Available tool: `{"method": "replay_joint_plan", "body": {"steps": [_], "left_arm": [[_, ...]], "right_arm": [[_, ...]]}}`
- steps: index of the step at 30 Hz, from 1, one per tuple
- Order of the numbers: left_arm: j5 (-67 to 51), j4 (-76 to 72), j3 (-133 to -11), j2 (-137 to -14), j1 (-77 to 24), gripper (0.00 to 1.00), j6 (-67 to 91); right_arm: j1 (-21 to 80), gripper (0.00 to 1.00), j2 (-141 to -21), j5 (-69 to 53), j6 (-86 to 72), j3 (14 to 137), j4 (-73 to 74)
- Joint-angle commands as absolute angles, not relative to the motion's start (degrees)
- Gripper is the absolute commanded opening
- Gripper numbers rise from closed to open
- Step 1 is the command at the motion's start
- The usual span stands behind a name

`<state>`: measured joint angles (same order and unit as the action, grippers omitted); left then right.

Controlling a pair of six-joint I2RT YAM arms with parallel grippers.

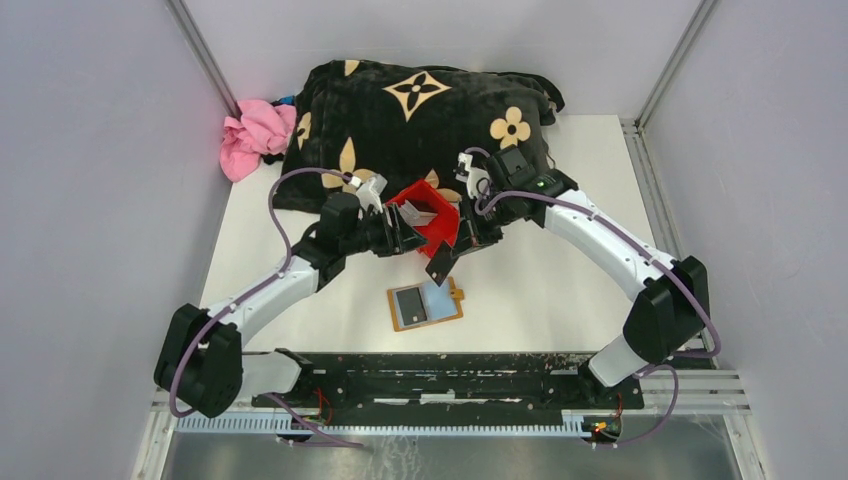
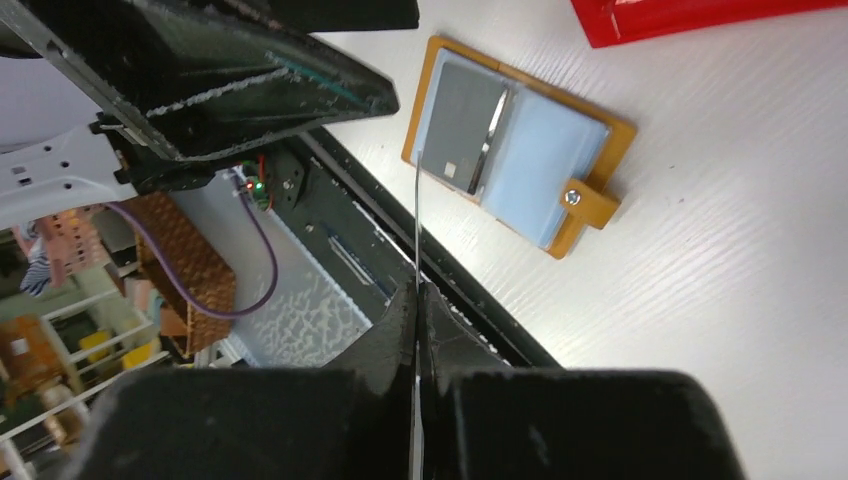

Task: Put the credit cards into the card holder
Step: Pick up the credit card from the storage box.

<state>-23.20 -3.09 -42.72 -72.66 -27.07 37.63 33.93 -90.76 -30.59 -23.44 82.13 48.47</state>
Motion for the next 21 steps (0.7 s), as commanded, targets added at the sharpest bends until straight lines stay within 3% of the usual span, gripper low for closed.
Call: {"method": "replay_joint_plan", "body": {"steps": [1,9,21], "left_arm": [[-36.50,-9.07,-40.20,-69.21,-26.85,0.56,36.31],[-45.24,-15.65,-36.64,-68.76,-26.74,0.58,41.53],[-48.54,-16.61,-35.07,-71.28,-25.74,0.56,41.94]], "right_arm": [[31.71,0.01,-86.08,-41.11,-27.20,78.00,41.60],[29.45,0.01,-85.62,-47.03,-29.93,72.53,37.10],[28.43,0.01,-86.76,-54.70,-36.35,67.85,28.03]]}}
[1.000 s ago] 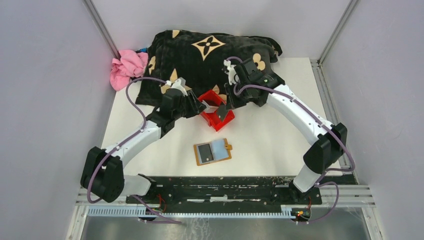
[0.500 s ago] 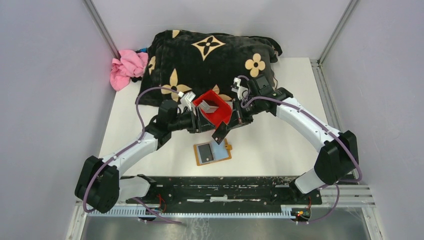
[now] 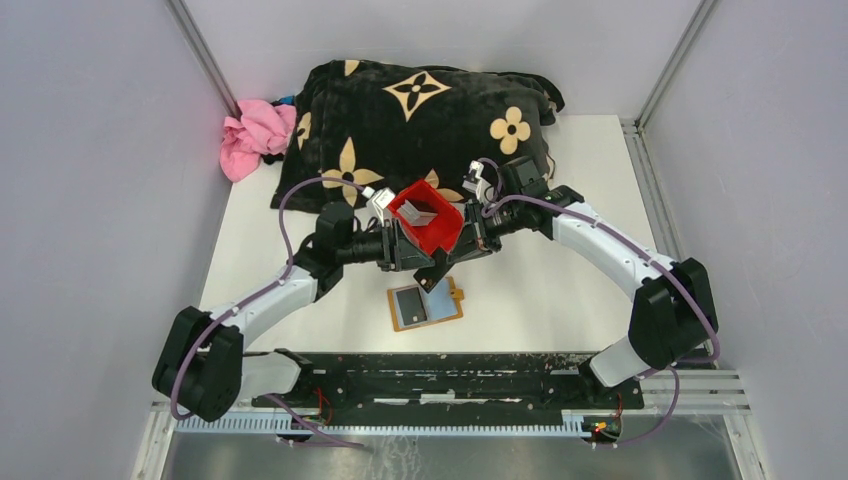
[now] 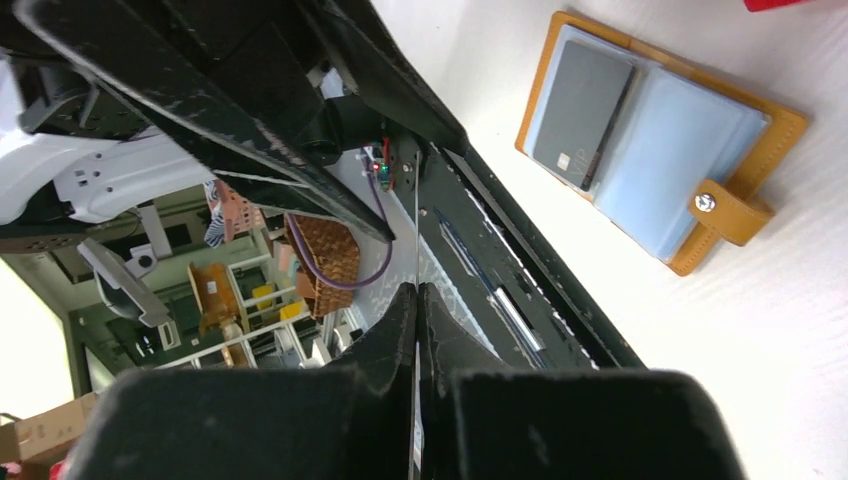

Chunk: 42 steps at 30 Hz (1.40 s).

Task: Put the credit cards into the card holder
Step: Pick up the credit card from the storage box.

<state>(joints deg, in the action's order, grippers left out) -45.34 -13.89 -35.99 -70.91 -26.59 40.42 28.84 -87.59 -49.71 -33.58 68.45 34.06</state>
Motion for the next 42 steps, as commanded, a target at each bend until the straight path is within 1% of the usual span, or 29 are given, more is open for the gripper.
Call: {"method": "replay_joint_plan", "body": {"steps": [1,9,15,18,21,22,24,25,27,28,30,33,35,37,42], "left_arm": [[-48.80,-16.92,-34.96,-71.37,-25.63,0.56,42.00],[-50.79,-17.43,-34.84,-70.50,-23.73,0.55,42.42],[-54.73,-19.67,-34.90,-72.55,-23.60,0.50,43.92],[-56.56,-20.72,-34.59,-73.39,-23.67,0.42,44.72],[-58.01,-21.97,-34.37,-74.18,-23.64,0.25,45.68],[-58.28,-22.29,-34.30,-74.32,-23.65,0.16,45.98],[-58.54,-22.69,-34.15,-74.46,-23.57,0.06,46.29],[-58.50,-22.76,-34.04,-74.57,-23.66,0.03,46.42],[-57.67,-22.76,-33.66,-74.53,-23.65,0.03,46.64],[-56.81,-22.76,-33.44,-74.54,-23.64,0.03,46.81],[-54.51,-22.29,-32.74,-74.26,-23.65,0.03,47.10],[-47.86,-20.23,-31.15,-72.77,-23.64,0.03,47.92],[-42.06,-18.95,-29.45,-70.72,-23.82,0.03,49.20],[-36.44,-17.87,-27.37,-67.67,-23.75,0.03,50.84],[-24.16,-16.75,-20.79,-60.44,-24.65,0.03,56.56]], "right_arm": [[28.42,0.01,-86.88,-55.18,-36.79,67.59,27.40],[28.41,0.01,-87.37,-56.35,-37.66,66.30,25.73],[28.48,0.01,-88.96,-58.05,-39.05,66.19,23.29],[28.48,0.01,-89.84,-58.66,-39.96,66.14,21.78],[28.39,0.01,-90.83,-58.79,-40.26,66.35,21.02],[28.47,0.01,-91.09,-58.90,-40.57,66.43,20.70],[28.47,0.01,-91.51,-59.10,-41.13,66.58,19.72],[28.41,0.01,-91.71,-59.14,-41.31,66.71,19.55],[28.32,0.01,-92.15,-58.96,-41.51,67.14,19.43],[28.27,0.03,-92.40,-58.81,-41.56,67.32,19.53],[28.20,0.17,-92.56,-57.97,-40.69,68.12,20.76],[28.20,0.35,-92.48,-55.45,-37.60,69.89,24.71],[28.16,0.42,-92.58,-52.61,-34.85,71.30,28.20],[28.13,0.46,-92.53,-48.15,-31.83,72.68,32.39],[28.55,0.51,-88.88,-31.47,-28.10,73.16,35.86]]}}
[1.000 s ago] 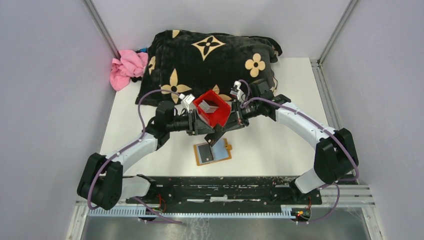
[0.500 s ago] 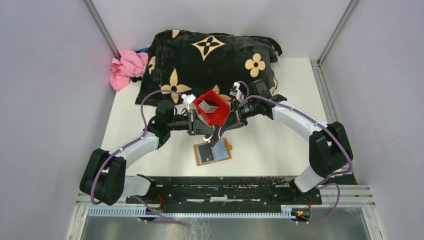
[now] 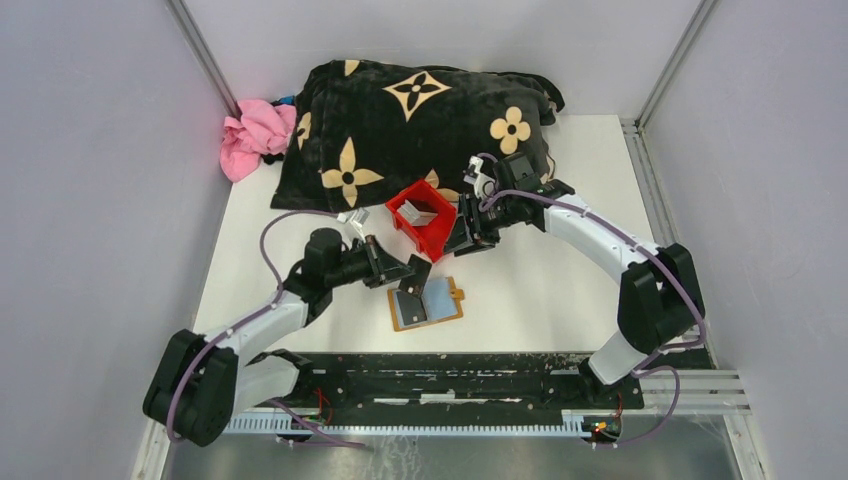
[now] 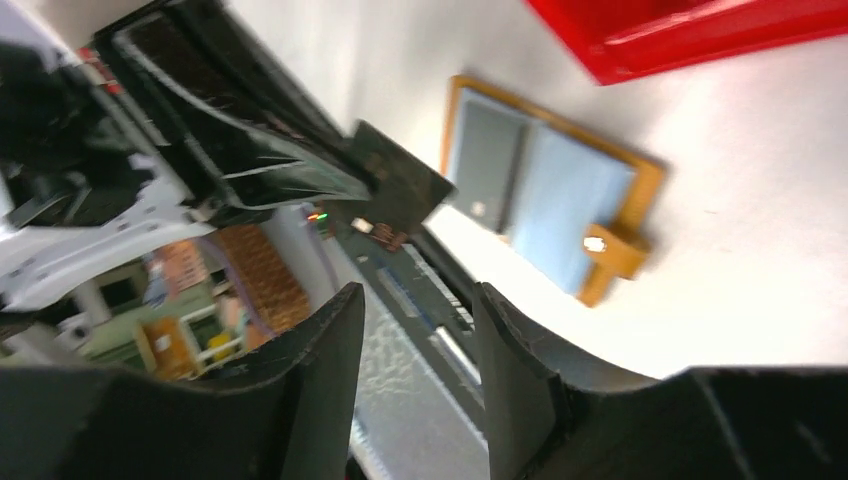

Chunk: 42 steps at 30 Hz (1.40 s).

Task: Put the credit cards into the card holder
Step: Pick up the credit card from the storage box, then insert the credit card into the card holder.

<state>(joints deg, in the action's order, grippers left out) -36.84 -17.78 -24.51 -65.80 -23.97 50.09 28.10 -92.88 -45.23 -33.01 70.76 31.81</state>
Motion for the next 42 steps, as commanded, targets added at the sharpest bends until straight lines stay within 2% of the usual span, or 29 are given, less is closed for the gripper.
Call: {"method": "replay_joint_plan", "body": {"steps": [1,3,4,5,6,7,10,14,15,16,19,20,24,30,36,42], "left_arm": [[-22.18,-16.99,-19.44,-58.92,-25.08,0.03,57.68],[-17.60,-16.21,-17.77,-56.41,-26.24,0.03,59.03],[-15.87,-15.96,-17.15,-55.46,-27.04,0.03,59.61],[-14.22,-15.57,-16.79,-54.68,-27.95,0.03,60.00],[-12.20,-14.58,-16.75,-54.07,-28.85,0.03,60.25],[-10.33,-13.56,-16.83,-53.60,-30.08,0.03,60.48],[-6.08,-12.70,-16.62,-53.22,-33.45,0.03,61.76],[-0.49,-12.36,-15.95,-54.17,-38.32,0.03,64.70],[0.88,-12.62,-15.72,-54.63,-39.51,0.03,65.45],[2.47,-12.79,-15.54,-54.99,-40.80,0.03,66.22],[7.13,-13.19,-15.09,-55.92,-44.60,0.03,68.44],[8.75,-13.25,-14.85,-56.16,-45.16,0.03,69.27],[13.93,-13.94,-13.51,-56.79,-48.61,0.03,72.28],[18.96,-16.46,-12.24,-58.38,-51.15,0.03,74.01],[19.43,-21.43,-11.30,-62.08,-51.42,0.03,74.88],[19.59,-25.26,-10.80,-64.36,-51.72,0.03,75.26]], "right_arm": [[28.89,0.52,-88.00,-25.44,-26.92,73.61,36.50],[30.91,0.59,-86.52,-14.22,-23.91,74.98,38.00],[31.97,0.66,-85.83,-7.83,-22.23,75.42,37.84],[32.77,0.75,-85.14,-2.41,-21.25,75.26,36.70],[33.08,0.92,-84.33,1.92,-20.66,74.74,34.93],[33.06,0.99,-83.66,5.83,-20.75,73.83,32.60],[32.84,1.00,-81.76,18.56,-26.16,70.18,25.49],[31.68,1.00,-82.65,15.73,-27.10,68.80,18.24],[31.26,0.99,-84.17,13.83,-27.55,70.20,19.14],[31.11,0.92,-86.26,12.40,-28.05,72.16,21.15],[30.97,0.50,-91.62,12.37,-28.93,77.16,28.38],[31.05,0.44,-92.42,11.15,-28.29,77.23,28.92],[31.17,0.31,-92.12,8.05,-27.07,73.79,27.64],[31.83,0.32,-90.89,7.39,-29.63,67.91,25.99],[35.62,0.44,-92.11,9.06,-32.89,65.74,27.02],[39.09,0.45,-92.47,9.90,-34.44,64.47,26.63]]}}
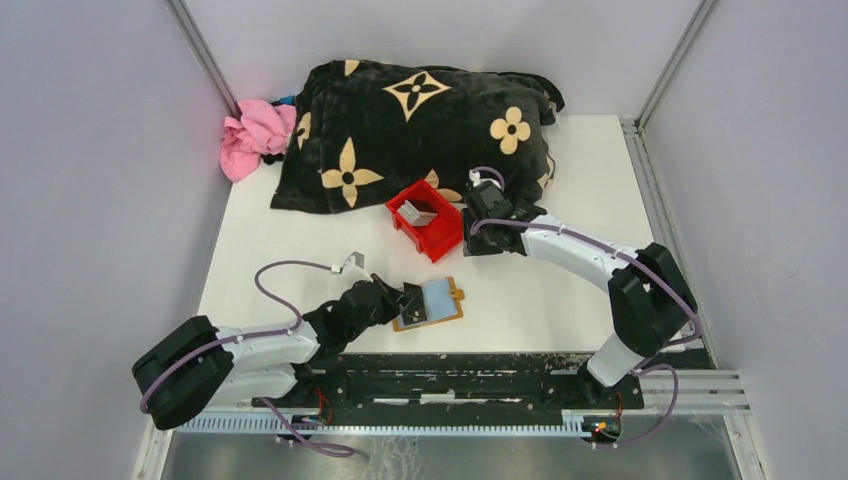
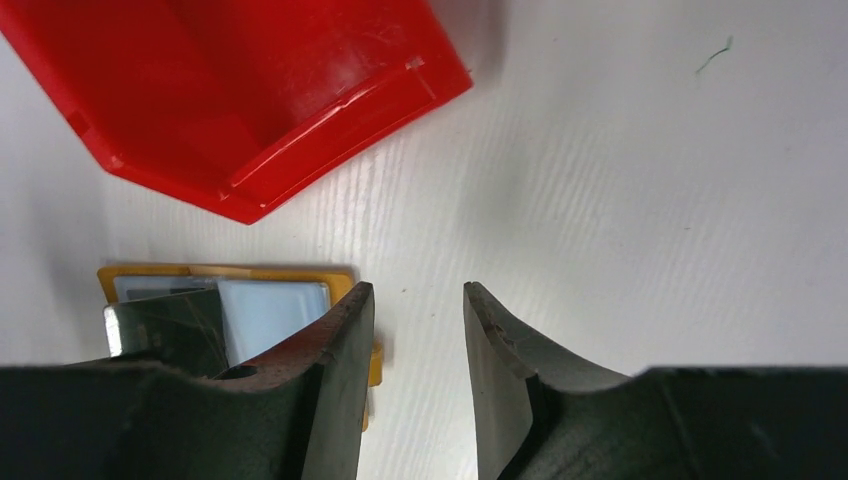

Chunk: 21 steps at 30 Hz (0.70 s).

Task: Put the credit cards into the card holder
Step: Insert the credit card into the card holder.

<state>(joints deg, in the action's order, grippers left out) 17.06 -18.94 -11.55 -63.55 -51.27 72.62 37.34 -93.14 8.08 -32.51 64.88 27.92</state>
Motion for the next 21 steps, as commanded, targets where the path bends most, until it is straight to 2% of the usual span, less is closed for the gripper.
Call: {"method": "replay_joint_plan", "body": {"steps": [1,21], "left_arm": [[19.62,-25.80,-10.66,-64.49,-51.77,0.03,75.31],[20.54,-27.52,-10.99,-67.50,-53.11,0.03,75.32]], "right_arm": [[39.50,0.45,-92.53,10.18,-34.50,64.37,26.74],[40.77,0.44,-93.44,9.36,-34.80,63.27,26.46]]}}
